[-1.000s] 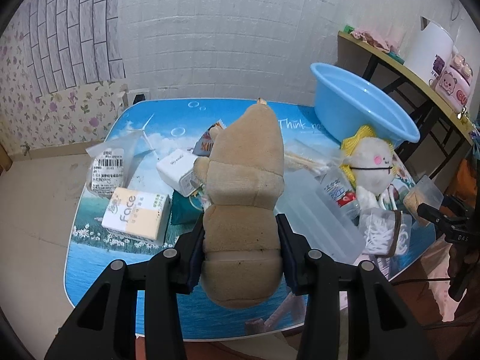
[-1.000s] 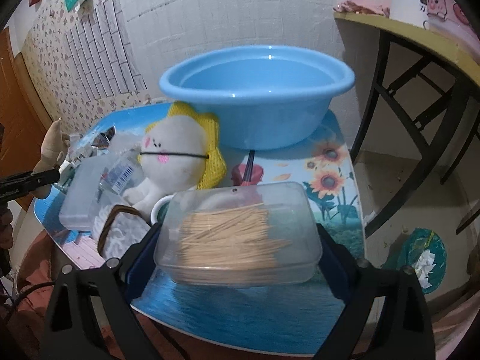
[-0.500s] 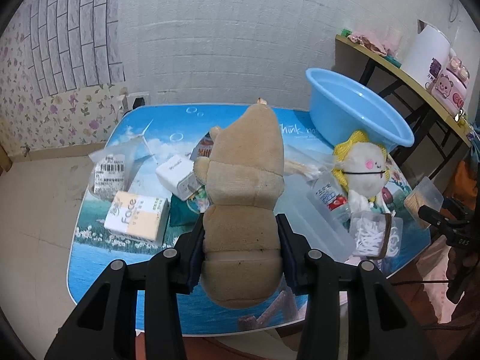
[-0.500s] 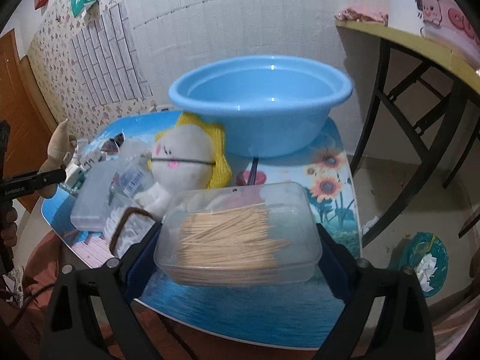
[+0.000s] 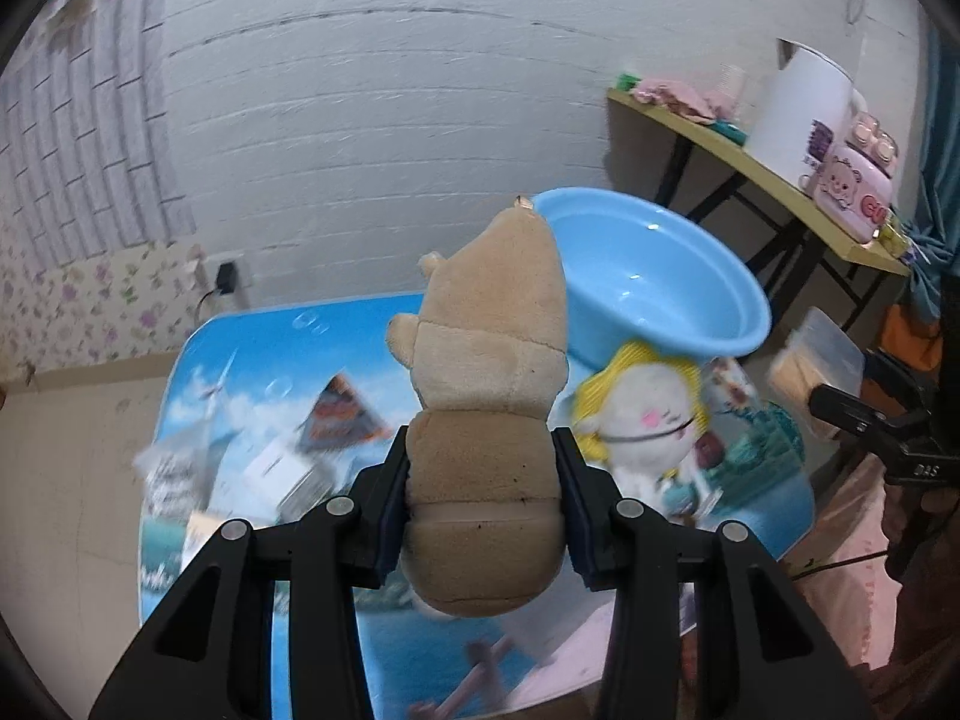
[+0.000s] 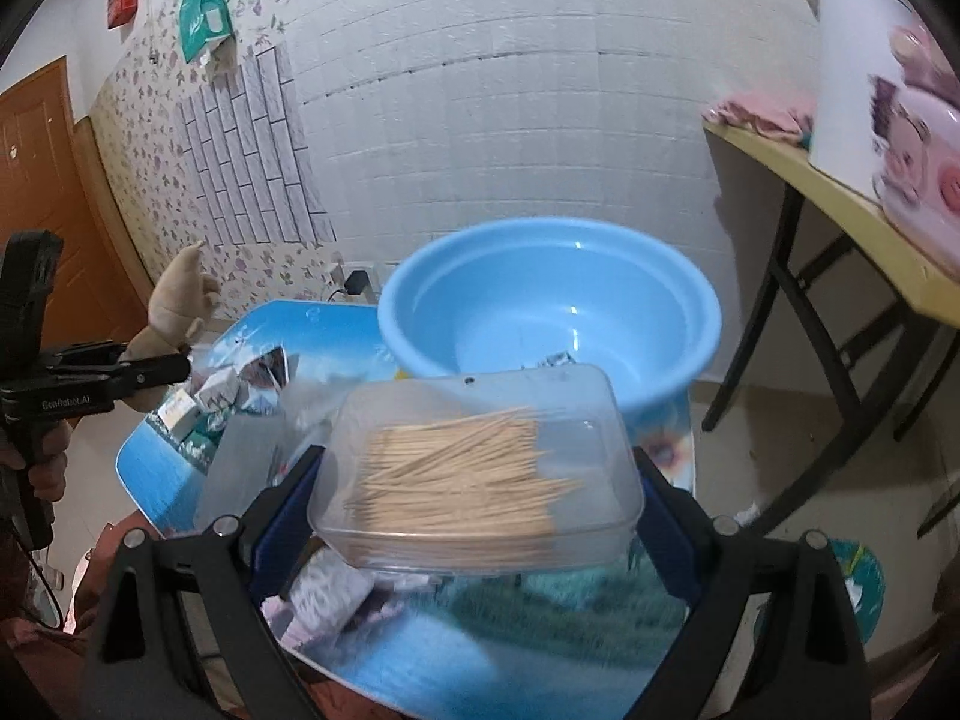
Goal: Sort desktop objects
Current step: 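Carry the plush toy and toothpick box to the blue basin and release both, then withdraw both grippers from the basin back over the table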
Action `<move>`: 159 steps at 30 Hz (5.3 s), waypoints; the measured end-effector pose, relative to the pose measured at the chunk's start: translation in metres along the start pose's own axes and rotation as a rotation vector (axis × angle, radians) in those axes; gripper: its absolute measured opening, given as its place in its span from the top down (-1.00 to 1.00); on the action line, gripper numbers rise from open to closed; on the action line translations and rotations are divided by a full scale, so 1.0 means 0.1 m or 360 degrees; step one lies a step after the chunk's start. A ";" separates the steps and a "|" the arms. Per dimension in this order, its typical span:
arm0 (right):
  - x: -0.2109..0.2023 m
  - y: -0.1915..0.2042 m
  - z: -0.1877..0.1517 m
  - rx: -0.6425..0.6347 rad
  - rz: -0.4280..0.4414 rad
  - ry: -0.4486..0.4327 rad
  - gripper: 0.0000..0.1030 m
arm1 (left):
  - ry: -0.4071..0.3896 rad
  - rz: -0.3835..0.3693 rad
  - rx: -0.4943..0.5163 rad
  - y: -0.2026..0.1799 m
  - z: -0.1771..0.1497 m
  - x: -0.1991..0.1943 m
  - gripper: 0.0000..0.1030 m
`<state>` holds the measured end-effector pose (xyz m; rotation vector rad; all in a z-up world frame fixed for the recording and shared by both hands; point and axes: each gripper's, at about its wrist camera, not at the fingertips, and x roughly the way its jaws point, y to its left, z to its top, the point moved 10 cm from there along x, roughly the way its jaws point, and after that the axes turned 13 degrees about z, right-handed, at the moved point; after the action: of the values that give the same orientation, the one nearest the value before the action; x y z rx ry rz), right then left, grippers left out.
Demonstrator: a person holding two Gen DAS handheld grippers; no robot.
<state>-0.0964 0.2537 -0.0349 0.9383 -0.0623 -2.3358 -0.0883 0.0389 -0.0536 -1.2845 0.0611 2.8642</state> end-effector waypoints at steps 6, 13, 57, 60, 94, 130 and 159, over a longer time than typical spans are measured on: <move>0.22 -0.23 0.28 0.0010 0.0006 0.0058 -0.85 | 0.0004 -0.0065 0.0108 -0.44 0.30 0.13 0.18; 0.61 -0.51 0.39 0.0016 0.0016 0.0199 -0.85 | 0.0078 -0.0104 0.0200 -0.88 0.52 0.48 0.18; 0.66 -0.65 0.37 0.0077 -0.0074 0.0124 -0.93 | 0.0039 -0.0064 0.0151 -0.90 0.68 0.65 -0.51; 0.61 -0.62 0.37 0.0080 -0.0079 0.0111 -0.93 | 0.0038 -0.0051 0.0129 -0.83 0.64 0.60 -0.52; 0.51 0.18 -0.01 0.0117 -0.0038 0.0108 -0.94 | 0.0094 0.0195 -0.0058 0.20 -0.18 0.29 -0.93; 0.62 0.35 -0.57 0.0173 -0.0031 0.0247 -0.93 | 0.0196 0.0211 -0.0197 0.77 -0.82 0.35 -0.93; 0.68 0.51 -0.63 0.0147 0.0042 0.0274 -0.93 | 0.0256 0.0213 -0.0269 1.04 -1.05 0.50 -0.93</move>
<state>-0.0674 0.1851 -0.1101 1.1735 -0.1125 -2.2352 -0.0447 -0.0692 -0.1573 -1.5984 -0.1005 2.9240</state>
